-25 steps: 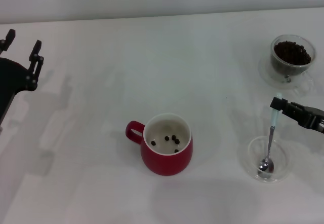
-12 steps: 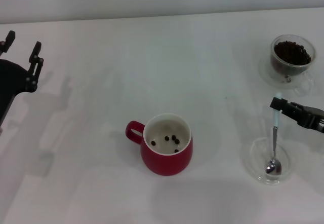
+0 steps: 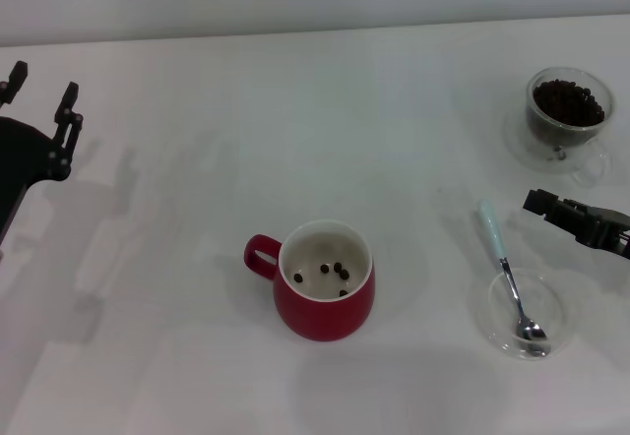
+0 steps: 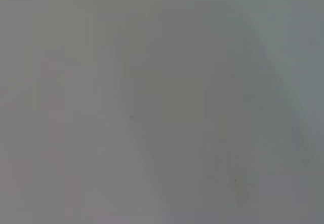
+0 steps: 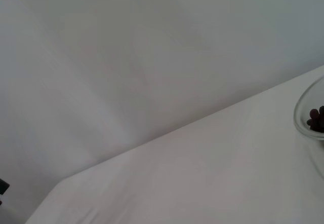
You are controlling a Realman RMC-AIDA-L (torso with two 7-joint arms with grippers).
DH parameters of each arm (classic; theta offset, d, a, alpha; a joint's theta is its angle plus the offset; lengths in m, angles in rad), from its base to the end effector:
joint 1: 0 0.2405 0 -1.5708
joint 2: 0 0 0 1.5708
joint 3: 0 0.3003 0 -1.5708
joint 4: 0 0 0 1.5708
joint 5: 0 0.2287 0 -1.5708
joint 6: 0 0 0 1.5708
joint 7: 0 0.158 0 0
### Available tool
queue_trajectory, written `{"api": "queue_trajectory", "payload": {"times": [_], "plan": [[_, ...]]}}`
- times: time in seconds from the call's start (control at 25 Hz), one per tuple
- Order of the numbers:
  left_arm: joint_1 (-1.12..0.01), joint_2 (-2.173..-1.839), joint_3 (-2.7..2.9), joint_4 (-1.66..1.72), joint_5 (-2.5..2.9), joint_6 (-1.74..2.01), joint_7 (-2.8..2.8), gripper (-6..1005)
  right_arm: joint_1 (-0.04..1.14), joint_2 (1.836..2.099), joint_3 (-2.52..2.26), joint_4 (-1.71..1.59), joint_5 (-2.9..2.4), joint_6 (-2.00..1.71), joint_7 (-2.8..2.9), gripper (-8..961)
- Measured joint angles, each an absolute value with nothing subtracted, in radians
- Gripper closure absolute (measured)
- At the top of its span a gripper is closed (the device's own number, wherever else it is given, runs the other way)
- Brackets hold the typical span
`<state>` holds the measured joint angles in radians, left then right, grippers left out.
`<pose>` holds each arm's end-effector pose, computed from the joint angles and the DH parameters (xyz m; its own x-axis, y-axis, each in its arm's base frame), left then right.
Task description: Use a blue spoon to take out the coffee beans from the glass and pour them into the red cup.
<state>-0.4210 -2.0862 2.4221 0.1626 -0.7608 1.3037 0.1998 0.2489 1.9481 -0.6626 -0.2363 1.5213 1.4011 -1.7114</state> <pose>-0.3422 0.3501 -0.0699 0.8843 -0.2469 0.3963 0.3251 -0.2835 -0.9022 0.4383 0.2711 -0.0129 0.2388 -0.5874 -0.7733 -0.9383 -0.3448 -0.0279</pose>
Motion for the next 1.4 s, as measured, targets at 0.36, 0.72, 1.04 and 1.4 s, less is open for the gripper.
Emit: {"api": "queue_trajectory", "payload": {"times": [0.36, 0.72, 1.04, 1.4], "plan": [[-0.421, -2.085, 2.422, 0.163, -0.763, 1.304, 0.201, 510, 0.249, 1.942, -0.638, -0.254, 1.534, 1.407, -1.718, 747], [-0.426, -2.082, 2.421, 0.158, -0.821, 1.306, 0.202, 510, 0.25, 1.932, -0.463, -0.363, 1.544, 1.421, -1.802, 744], [-0.44, -2.082, 2.421, 0.165, -0.895, 1.314, 0.2, 511, 0.26, 1.979, -0.11, -0.354, 1.552, 1.418, -2.155, 742], [-0.44, -2.08, 2.41, 0.184, -0.899, 1.321, 0.187, 511, 0.263, 1.998, -0.065, -0.282, 1.617, 1.38, -2.352, 672]]}}
